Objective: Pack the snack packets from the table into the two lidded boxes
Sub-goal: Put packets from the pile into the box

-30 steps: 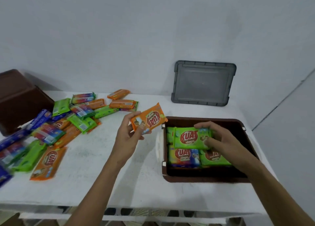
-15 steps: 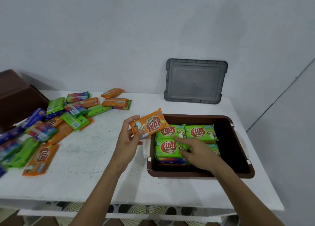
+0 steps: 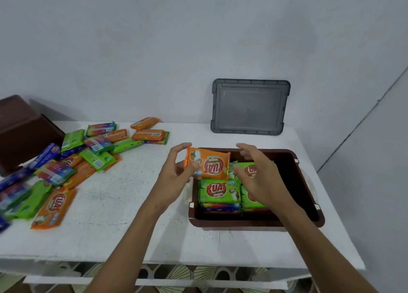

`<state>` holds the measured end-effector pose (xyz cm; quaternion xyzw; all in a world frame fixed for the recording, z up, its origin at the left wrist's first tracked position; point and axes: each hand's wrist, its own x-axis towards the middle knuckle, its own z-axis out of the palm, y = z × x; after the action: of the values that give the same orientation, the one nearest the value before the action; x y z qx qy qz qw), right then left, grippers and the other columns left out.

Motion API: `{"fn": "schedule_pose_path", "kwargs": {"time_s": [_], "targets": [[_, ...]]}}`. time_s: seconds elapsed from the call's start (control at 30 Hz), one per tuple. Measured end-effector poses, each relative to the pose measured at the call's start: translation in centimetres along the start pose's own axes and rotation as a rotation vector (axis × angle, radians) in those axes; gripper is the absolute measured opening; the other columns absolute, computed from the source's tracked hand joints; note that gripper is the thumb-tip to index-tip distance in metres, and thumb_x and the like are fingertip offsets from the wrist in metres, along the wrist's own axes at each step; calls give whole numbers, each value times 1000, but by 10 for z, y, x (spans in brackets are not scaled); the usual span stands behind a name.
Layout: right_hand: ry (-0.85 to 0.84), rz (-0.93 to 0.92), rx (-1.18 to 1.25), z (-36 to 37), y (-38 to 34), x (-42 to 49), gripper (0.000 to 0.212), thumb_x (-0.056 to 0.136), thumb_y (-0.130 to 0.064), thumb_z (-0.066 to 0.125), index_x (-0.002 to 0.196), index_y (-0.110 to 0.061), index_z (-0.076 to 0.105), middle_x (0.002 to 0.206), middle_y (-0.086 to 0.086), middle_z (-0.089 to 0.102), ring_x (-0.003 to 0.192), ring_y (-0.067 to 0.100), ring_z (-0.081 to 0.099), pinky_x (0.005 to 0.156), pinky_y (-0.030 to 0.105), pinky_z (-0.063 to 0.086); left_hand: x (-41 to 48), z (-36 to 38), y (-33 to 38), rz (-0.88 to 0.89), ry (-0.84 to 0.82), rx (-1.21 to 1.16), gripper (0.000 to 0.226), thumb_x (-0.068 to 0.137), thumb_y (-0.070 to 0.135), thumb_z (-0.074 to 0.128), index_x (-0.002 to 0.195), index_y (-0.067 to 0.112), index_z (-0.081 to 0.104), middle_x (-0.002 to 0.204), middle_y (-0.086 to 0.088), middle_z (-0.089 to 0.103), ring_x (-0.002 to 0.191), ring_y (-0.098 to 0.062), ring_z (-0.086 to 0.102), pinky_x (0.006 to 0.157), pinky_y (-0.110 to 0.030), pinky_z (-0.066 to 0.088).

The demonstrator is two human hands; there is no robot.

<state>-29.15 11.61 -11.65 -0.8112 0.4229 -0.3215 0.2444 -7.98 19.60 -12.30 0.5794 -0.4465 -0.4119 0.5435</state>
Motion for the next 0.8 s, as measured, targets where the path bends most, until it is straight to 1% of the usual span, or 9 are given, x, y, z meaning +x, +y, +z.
{"fn": "schedule_pose_path", "kwargs": {"time_s": [0.07,0.13,0.2,0.27,0.37,0.43,0.5,0.67,0.8], "targets": [[-117,-5,63,-8,-5,7,65,89,-30,69,144,-33,36,132,-1,59,119,9,56,101,30,49,5,6,10,4,-90,14,44,84,45,61,124,51,46,96,23,71,91,0,69,60,-13,52],[-261,40,249,-17,-7,11,69,88,-29,70,144,-43,31,127,-1,64,109,9,64,91,31,57,11,15,18,11,-155,32,46,84,48,61,127,50,46,96,16,73,90,-4,70,62,-17,55],[-389,105,511,-24,-6,11,70,90,-21,68,143,-48,30,115,3,70,101,15,70,80,34,61,16,27,22,25,-158,54,46,83,53,60,127,50,47,96,9,73,89,-10,72,68,-23,58],[-435,138,633,-32,0,9,73,91,-14,67,142,-51,30,113,3,70,102,21,71,79,36,61,21,41,22,31,-139,49,45,84,54,61,127,47,49,98,5,74,89,-14,72,75,-29,60],[-413,139,617,-45,14,3,73,89,-5,67,138,-52,37,121,-1,61,108,19,68,78,36,61,24,55,15,45,-94,17,35,93,42,59,128,38,51,102,4,74,88,-16,73,78,-28,59],[-368,173,548,-54,28,-5,60,89,-5,67,130,-45,49,120,-4,60,106,15,67,73,33,61,25,55,8,57,-61,54,30,96,36,56,126,34,54,107,4,72,90,-14,72,79,-27,58],[-287,244,509,-59,41,-13,42,89,-9,69,118,-38,60,120,-7,60,103,16,68,66,29,61,24,51,-1,92,-43,227,26,96,37,57,121,34,58,108,9,70,96,-5,68,84,-27,56],[-66,416,477,-57,64,-30,15,91,-15,66,103,-25,66,112,-5,66,97,19,71,68,40,63,15,50,-22,208,44,538,19,97,28,56,114,34,63,111,19,64,102,6,59,79,-19,53],[-149,479,476,-50,74,-38,17,92,-12,66,104,-22,67,116,2,69,100,15,70,74,33,62,12,52,-29,281,61,687,20,98,23,53,114,25,64,112,11,64,99,2,59,76,-8,46]]}}
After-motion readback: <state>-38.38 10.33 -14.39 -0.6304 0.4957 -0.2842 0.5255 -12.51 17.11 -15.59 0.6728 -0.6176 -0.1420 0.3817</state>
